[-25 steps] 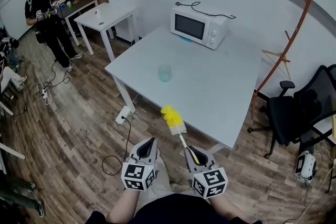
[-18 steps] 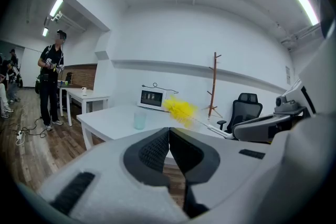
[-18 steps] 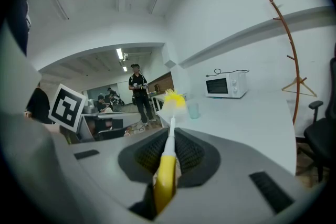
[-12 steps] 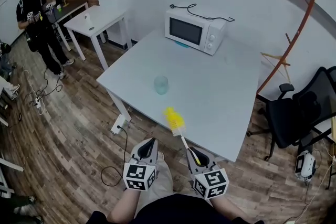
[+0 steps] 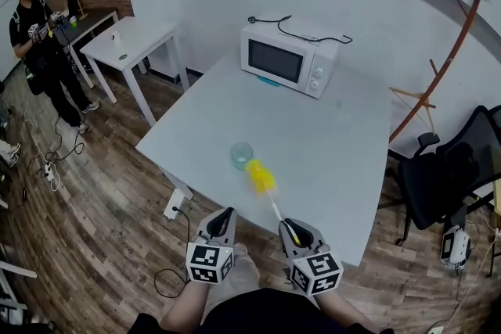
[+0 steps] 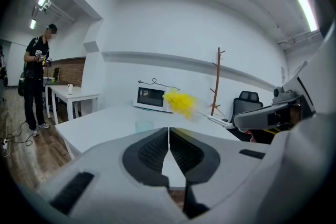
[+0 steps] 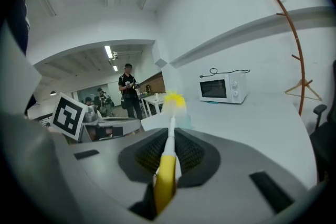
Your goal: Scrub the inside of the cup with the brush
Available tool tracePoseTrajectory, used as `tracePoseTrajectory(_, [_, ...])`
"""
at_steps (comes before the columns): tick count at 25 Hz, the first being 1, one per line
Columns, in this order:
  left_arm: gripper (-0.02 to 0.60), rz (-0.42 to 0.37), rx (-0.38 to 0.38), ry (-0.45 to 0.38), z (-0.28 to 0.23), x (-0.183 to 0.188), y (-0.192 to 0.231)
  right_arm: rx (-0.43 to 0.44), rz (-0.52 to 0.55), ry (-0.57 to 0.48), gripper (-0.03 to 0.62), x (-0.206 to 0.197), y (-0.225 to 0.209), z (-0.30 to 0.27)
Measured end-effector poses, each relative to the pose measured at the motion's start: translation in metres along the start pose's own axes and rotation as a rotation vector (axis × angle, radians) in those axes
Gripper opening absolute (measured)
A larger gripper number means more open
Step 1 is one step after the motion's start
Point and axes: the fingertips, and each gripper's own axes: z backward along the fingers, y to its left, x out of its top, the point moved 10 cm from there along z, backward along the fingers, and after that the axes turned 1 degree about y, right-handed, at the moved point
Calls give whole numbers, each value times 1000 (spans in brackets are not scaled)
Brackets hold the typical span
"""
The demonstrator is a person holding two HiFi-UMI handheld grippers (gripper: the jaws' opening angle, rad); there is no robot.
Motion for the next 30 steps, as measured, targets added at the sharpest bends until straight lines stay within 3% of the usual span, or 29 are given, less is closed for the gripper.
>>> tracePoseTrajectory(8, [18,-19,-34,31,-58,17,51,-34,-18,-21,49,34,-17,-59])
tracePoseTrajectory(15, [24,-52,-111,115,-104,10,81,-80,-35,-18,49,49,-28,-95])
tracePoseTrajectory(16, [68,-59,-128,135,-112,7,84,-89,-40,-18,49,50,-30,-99])
tracePoseTrajectory(17, [164,-69,-145,153,-120,3,86,-98,-45,-18,49,51,-31,-103])
tracePoseTrajectory(18, [219,-81,-160,165,-128,0,88,-107,-50,-19,49,52,-32,-106])
tracePoseTrajectory(20, [278,-110,-181,175,-142,-6,91,-120,-57,-18,49,54,-33,-112])
tracePoseTrajectory(23, [336,-138,-201,183,-163,-14,98,-140,-65,-13,49,54,-34,-119])
tracePoseTrajectory(30, [374,-166,-258,267,-207,-35,107,-196,-87,1,49,53,-40,-129])
